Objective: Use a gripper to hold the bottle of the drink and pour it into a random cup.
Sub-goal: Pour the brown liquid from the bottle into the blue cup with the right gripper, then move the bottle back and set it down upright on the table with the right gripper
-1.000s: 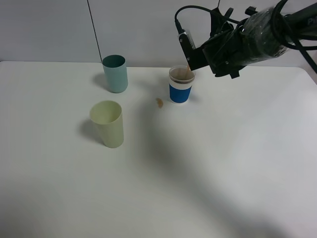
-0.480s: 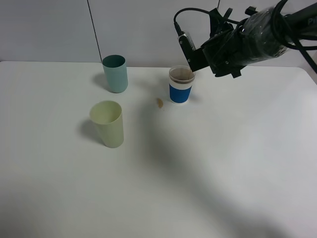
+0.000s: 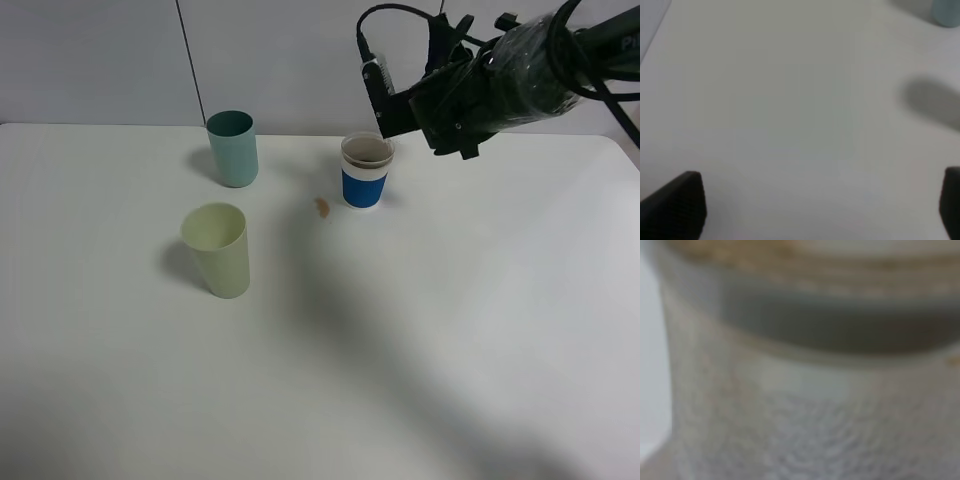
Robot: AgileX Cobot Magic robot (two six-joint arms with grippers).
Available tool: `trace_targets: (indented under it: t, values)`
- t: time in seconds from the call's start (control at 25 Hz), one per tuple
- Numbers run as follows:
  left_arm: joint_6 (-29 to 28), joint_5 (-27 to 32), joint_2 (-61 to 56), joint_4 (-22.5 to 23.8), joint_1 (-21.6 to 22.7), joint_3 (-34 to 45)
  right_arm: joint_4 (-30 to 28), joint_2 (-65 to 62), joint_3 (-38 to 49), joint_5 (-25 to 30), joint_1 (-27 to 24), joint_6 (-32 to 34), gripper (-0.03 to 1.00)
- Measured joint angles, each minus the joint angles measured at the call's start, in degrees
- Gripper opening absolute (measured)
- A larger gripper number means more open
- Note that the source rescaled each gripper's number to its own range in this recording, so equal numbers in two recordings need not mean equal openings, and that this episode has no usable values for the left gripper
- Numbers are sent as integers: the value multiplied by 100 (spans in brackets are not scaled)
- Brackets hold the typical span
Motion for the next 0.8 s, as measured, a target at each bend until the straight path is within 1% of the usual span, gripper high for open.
trace_targets:
  t: [0.08, 0.2, 0.28, 0.4, 0.44, 0.52, 0.6, 0.72, 0.8]
  values:
    - [0, 0, 0, 0, 0, 0, 0, 0, 0, -21, 0, 796, 1]
    - [0, 0, 0, 0, 0, 0, -9, 0, 0, -125, 0, 2264, 1]
    - [0, 0, 0, 0, 0, 0, -6, 0, 0, -144, 0, 3377, 1]
    - [0, 0, 0, 0, 0, 0, -6, -11, 0, -205, 0, 4787, 1]
    - [0, 0, 0, 0, 0, 0, 1, -18, 0, -241, 0, 5165, 1]
    - [0, 0, 0, 0, 0, 0, 50, -43, 0, -295, 0, 5697, 1]
    - [0, 0, 0, 0, 0, 0, 142, -115, 0, -339, 0, 6081, 1]
    - [0, 0, 0, 0, 0, 0, 356, -318, 0, -437, 0, 6449, 1]
    - [0, 0, 0, 0, 0, 0, 540, -498, 0, -542, 0, 6524, 1]
